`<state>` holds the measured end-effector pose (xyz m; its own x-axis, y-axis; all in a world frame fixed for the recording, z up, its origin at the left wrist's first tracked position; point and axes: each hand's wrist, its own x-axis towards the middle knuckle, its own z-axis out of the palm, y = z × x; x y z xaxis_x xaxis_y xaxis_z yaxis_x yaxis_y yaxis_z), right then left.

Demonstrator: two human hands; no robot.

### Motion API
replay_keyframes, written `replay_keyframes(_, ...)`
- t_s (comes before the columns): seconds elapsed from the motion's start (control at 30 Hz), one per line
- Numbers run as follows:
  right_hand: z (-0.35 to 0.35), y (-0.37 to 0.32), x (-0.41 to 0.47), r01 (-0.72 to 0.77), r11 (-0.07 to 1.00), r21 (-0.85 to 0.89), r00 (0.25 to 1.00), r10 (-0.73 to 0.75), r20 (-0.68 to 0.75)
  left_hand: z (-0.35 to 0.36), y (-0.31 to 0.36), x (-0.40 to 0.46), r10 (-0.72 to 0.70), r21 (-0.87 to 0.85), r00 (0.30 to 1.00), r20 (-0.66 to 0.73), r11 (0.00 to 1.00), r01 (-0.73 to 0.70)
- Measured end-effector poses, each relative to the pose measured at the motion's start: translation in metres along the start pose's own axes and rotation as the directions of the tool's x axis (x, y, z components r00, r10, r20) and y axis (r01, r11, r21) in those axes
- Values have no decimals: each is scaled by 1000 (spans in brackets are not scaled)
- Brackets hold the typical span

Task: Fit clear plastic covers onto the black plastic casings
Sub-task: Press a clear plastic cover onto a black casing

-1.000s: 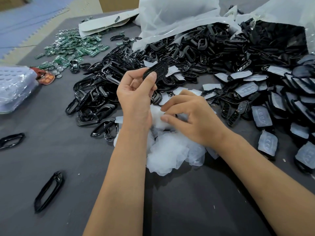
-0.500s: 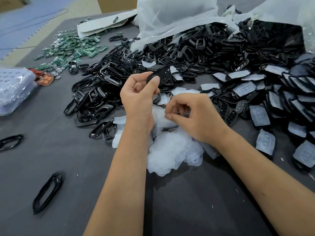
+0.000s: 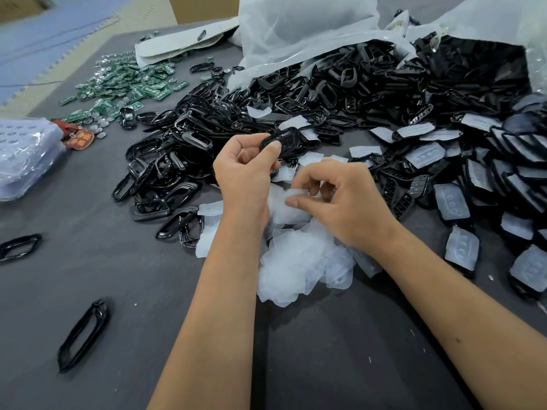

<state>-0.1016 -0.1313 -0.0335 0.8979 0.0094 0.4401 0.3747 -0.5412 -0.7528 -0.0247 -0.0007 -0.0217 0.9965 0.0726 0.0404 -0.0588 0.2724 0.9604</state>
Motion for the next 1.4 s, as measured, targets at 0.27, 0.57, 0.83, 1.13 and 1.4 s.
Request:
replay_keyframes(0.27,-9,9,5,-184,910,371,928,285,-239,-3,3,0,-1,-76,998,69,997,6)
replay_keyframes(0.57,-7,6,6,-162,986,44,948,168,-270,-3,8,-4,-7,-189,982,191,981,43)
replay_keyframes(0.83,-8,12,6,-178,935,307,922,268,-280,-3,4,-4,-26,-121,970,241,991,57)
replay_keyframes(1.13,-13,10,5,-128,874,468,897,303,-321,-1,-4,-2,91,69,982,168,992,-103)
replay_keyframes(1.4,-12,12,7,-147,834,532,879,357,-316,1,-5,-5,81,104,959,273,988,-113)
